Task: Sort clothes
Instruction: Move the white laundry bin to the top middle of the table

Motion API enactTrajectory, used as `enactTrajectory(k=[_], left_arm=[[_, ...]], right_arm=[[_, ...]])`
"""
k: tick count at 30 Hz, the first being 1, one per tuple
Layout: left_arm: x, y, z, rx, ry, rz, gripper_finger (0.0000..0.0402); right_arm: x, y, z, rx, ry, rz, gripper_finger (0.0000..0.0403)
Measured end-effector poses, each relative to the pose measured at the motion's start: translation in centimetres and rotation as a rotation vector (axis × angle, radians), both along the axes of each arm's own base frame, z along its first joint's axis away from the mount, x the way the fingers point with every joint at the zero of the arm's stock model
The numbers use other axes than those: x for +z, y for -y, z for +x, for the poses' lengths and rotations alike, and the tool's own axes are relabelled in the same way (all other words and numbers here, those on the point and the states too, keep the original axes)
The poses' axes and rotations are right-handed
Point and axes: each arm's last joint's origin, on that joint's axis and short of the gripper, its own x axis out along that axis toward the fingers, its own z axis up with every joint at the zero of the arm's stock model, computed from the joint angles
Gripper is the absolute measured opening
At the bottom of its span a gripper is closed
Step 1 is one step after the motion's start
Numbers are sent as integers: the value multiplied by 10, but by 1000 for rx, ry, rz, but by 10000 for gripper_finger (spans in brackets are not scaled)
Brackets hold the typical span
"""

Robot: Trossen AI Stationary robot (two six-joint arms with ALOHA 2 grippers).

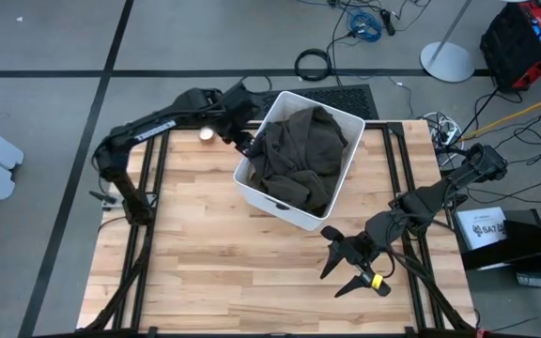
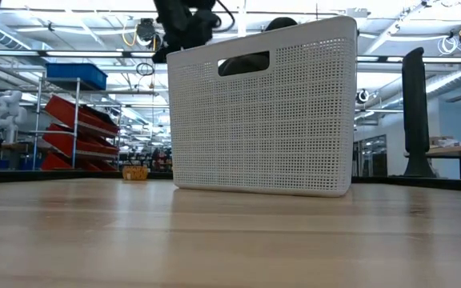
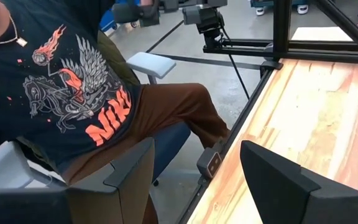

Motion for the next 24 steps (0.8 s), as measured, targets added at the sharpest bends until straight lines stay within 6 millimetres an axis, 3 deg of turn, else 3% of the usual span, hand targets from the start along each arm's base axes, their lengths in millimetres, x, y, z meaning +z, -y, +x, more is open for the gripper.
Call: enactTrajectory(k=[8, 14, 24], left_arm=[[-24, -8, 17, -79, -64, -12, 154], [-28, -9, 19, -246, -85, 51, 148], [-28, -9, 15, -471, -145, 138, 58]], right_arm=[[-1, 0, -1, 1, -15, -8, 225], [-2, 0, -1, 1, -15, -8, 225], [-2, 1, 0, 1, -16, -9, 225]])
